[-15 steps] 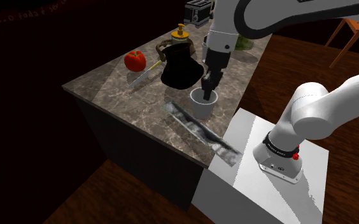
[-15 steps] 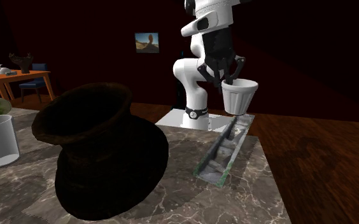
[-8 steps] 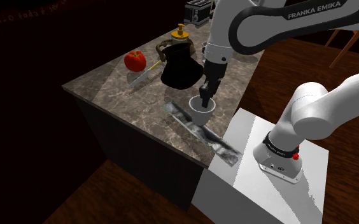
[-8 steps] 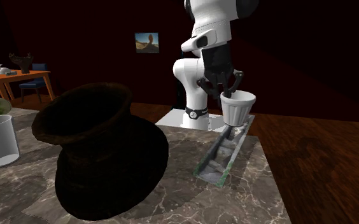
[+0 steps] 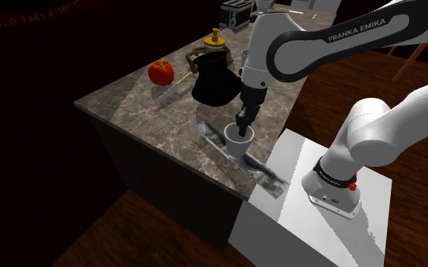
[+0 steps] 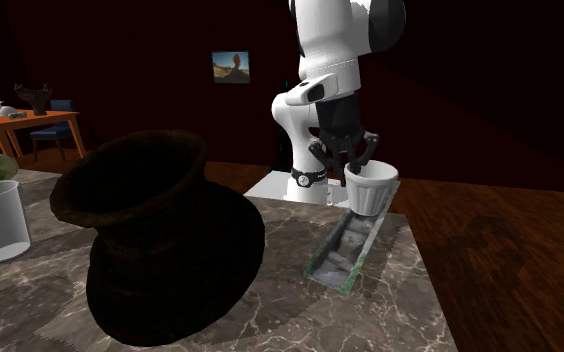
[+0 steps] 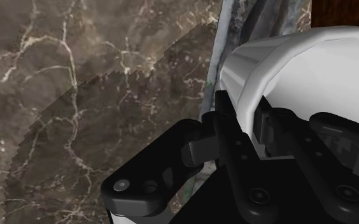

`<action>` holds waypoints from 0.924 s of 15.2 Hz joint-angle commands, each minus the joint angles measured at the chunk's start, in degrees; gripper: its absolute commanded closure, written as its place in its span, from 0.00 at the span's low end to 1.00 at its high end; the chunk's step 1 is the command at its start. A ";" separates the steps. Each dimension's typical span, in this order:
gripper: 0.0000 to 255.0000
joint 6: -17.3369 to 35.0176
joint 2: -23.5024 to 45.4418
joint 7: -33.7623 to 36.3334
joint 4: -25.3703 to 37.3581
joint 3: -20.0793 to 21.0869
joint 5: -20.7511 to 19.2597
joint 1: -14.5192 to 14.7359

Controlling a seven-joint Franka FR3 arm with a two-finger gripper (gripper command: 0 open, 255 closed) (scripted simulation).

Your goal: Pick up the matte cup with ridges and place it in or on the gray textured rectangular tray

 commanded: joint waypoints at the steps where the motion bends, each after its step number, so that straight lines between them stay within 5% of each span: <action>1: 1.00 0.57 0.21 -0.11 -0.31 0.07 0.13 0.05; 7: 1.00 0.57 0.22 -0.11 -0.31 0.07 0.13 0.05; 8: 0.00 0.58 0.22 -0.12 -0.31 0.07 0.13 0.05; 14: 0.00 -1.68 -0.72 0.08 0.96 -0.44 -0.54 -0.32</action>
